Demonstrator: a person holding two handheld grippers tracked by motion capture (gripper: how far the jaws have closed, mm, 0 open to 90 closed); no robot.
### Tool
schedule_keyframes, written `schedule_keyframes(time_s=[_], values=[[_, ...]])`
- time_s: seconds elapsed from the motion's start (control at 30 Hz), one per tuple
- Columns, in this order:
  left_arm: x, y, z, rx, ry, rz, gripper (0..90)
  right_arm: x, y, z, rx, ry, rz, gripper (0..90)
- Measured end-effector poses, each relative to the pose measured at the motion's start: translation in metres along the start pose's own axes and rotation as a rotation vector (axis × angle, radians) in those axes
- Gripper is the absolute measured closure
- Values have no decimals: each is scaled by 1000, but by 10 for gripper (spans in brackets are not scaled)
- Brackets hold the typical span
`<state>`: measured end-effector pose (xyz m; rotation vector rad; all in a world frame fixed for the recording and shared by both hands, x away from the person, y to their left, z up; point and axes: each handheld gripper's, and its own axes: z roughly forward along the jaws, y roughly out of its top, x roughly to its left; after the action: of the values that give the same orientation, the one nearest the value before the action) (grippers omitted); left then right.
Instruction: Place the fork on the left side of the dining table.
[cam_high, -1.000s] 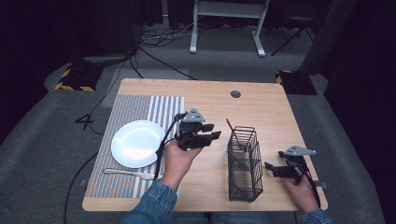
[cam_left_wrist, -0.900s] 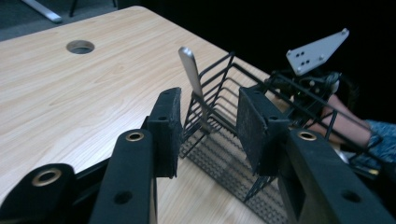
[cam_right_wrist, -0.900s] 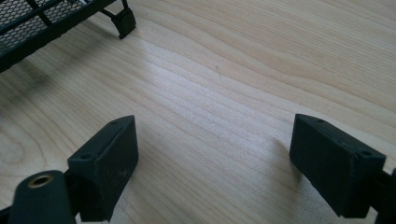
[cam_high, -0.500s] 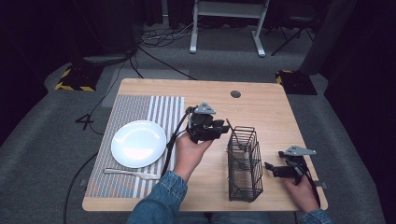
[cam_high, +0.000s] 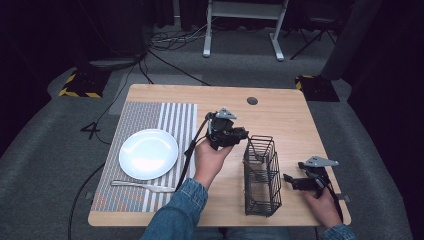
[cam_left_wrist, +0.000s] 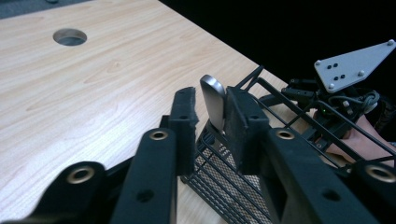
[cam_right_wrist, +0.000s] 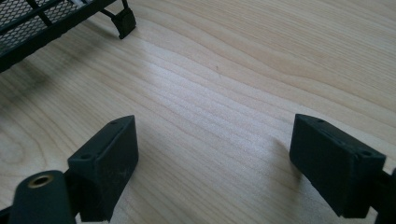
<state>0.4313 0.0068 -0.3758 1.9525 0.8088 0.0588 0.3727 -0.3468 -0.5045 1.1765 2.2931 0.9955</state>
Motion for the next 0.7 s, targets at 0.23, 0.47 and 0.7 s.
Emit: schedule_keyframes(time_s=[0.23, 0.47, 0.7], values=[[-2, 3, 1, 20, -18, -16, 796, 0, 0, 0, 0, 0, 0, 156], [-7, 5, -3, 11, -56, 3, 861, 0, 0, 0, 0, 0, -1, 156], [-19, 11, -6, 30, -12, 64, 867, 0, 0, 0, 0, 1, -1, 156]])
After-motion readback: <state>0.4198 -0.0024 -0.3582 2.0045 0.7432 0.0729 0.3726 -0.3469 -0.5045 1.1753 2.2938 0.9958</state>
